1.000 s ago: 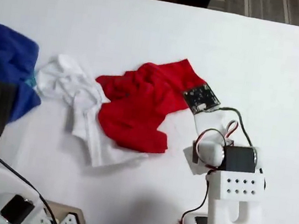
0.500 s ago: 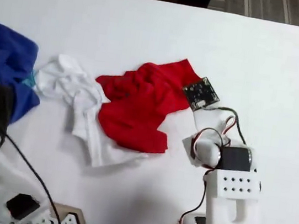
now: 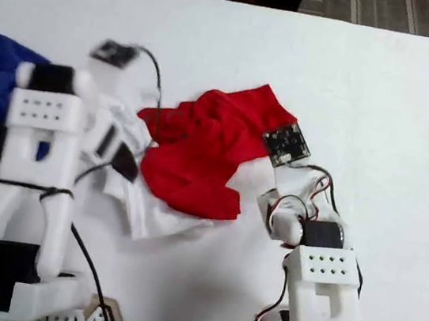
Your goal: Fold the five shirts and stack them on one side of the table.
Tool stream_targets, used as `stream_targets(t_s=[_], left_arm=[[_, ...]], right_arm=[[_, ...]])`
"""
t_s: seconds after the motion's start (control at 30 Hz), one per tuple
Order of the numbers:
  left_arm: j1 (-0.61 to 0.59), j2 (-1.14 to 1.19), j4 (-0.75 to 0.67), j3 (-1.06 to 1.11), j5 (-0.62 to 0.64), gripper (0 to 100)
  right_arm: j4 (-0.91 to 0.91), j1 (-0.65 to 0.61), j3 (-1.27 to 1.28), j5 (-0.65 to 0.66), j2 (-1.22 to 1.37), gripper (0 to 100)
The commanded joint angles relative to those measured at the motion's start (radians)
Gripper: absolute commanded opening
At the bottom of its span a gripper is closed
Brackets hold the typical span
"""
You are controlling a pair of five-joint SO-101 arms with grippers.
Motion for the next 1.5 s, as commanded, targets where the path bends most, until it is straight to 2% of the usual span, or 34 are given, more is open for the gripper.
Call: stream_targets(t_s=[0.0,0.27,0.53,0.6,0.7,0.73,0.77,0.83,0.93,1.13,1.27,1.47], left_arm=[[0.046,-0.035,-0.055,0.094,0.049,33],[0.060,0.072,-0.269,0.219,0.048,33],[0.057,0.345,-0.310,0.196,0.043,33],[0.038,0.391,-0.311,0.162,0.043,27],[-0.009,0.413,-0.301,0.102,0.037,3],[-0.034,0.413,-0.288,0.082,0.035,1],[-0.061,0.411,-0.265,0.061,0.034,5],[-0.124,0.411,-0.215,0.001,0.031,2],[-0.244,0.411,-0.110,-0.131,0.026,2],[-0.491,0.410,0.114,-0.530,-0.109,3],[-0.686,0.364,0.110,-0.743,-0.166,3],[-0.885,0.302,0.109,-0.918,-0.250,3]], right_arm=[[-0.019,-0.001,-0.005,-0.011,0.001,23.4],[-0.016,-0.001,-0.005,-0.011,0.001,23.4],[-0.015,-0.001,-0.005,-0.012,0.001,23.4],[-0.015,-0.001,-0.003,-0.012,0.001,23.4],[-0.013,-0.001,-0.002,-0.012,0.001,23.4],[-0.013,-0.001,-0.002,-0.012,0.001,23.4],[-0.013,-0.001,-0.002,-0.012,0.001,23.4],[-0.013,-0.001,0.000,-0.012,0.004,23.4],[-0.013,-0.001,0.000,-0.012,0.008,23.4],[-0.018,-0.002,0.000,-0.012,0.008,23.4],[-0.018,-0.002,0.002,-0.012,0.010,23.4],[-0.018,-0.002,0.002,-0.012,0.010,23.4]])
